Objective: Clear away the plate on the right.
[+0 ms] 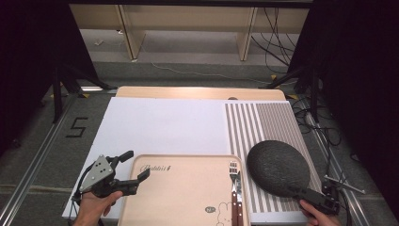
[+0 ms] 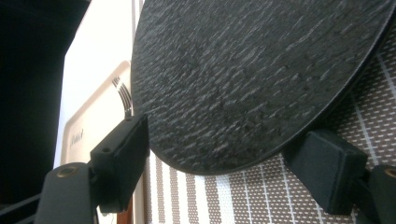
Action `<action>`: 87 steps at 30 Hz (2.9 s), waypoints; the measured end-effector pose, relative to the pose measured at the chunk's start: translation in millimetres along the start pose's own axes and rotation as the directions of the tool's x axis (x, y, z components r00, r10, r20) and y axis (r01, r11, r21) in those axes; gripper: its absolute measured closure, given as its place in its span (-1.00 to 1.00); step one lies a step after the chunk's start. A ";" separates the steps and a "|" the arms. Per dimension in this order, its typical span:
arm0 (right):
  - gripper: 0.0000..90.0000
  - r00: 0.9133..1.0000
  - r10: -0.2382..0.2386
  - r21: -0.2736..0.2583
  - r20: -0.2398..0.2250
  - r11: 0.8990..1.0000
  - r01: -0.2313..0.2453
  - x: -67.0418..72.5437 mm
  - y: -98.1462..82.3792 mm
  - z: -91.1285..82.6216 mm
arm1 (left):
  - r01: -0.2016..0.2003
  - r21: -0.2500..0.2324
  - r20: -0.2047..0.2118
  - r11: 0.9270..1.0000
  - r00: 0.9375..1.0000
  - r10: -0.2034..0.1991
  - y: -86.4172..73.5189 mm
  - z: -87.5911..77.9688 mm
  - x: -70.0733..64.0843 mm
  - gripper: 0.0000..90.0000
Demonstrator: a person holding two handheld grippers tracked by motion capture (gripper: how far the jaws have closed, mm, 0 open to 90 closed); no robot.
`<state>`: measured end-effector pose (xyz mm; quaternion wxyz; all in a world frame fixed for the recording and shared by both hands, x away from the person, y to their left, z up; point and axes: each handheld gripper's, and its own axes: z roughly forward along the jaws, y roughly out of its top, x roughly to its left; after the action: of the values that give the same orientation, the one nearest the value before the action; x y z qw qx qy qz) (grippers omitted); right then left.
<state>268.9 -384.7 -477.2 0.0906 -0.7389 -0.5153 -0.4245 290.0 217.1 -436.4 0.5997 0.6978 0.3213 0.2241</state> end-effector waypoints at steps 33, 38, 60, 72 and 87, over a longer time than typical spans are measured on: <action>0.16 0.957 0.288 -0.183 -0.028 0.940 -0.288 -9.6 -9.9 2.2 | -0.002 0.010 -0.004 1.000 1.000 0.002 0.5 0.1 -0.5 -0.65; 0.23 0.940 0.338 -0.189 -0.035 0.922 -0.339 -9.4 -11.0 2.9 | -0.004 0.010 0.000 1.000 1.000 0.004 0.6 0.5 -0.7 -0.65; 0.74 0.911 0.410 -0.233 -0.032 0.884 -0.406 -16.8 -16.4 5.4 | -0.005 0.012 0.001 1.000 1.000 0.005 0.6 0.9 -0.9 -0.65; 0.83 0.909 0.408 -0.256 -0.083 0.873 -0.415 -19.8 -17.2 3.1 | -0.007 0.014 0.003 1.000 1.000 0.006 0.4 1.4 -1.1 -0.65; 0.95 0.898 0.407 -0.282 -0.164 0.853 -0.438 -22.5 -16.3 1.3 | -0.009 0.016 0.006 1.000 1.000 0.009 0.4 1.7 -0.9 -0.65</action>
<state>253.4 -392.0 -499.2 0.0891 -0.8172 -0.2615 -0.5059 290.7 215.3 -436.3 0.5940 0.7048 0.3181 0.2221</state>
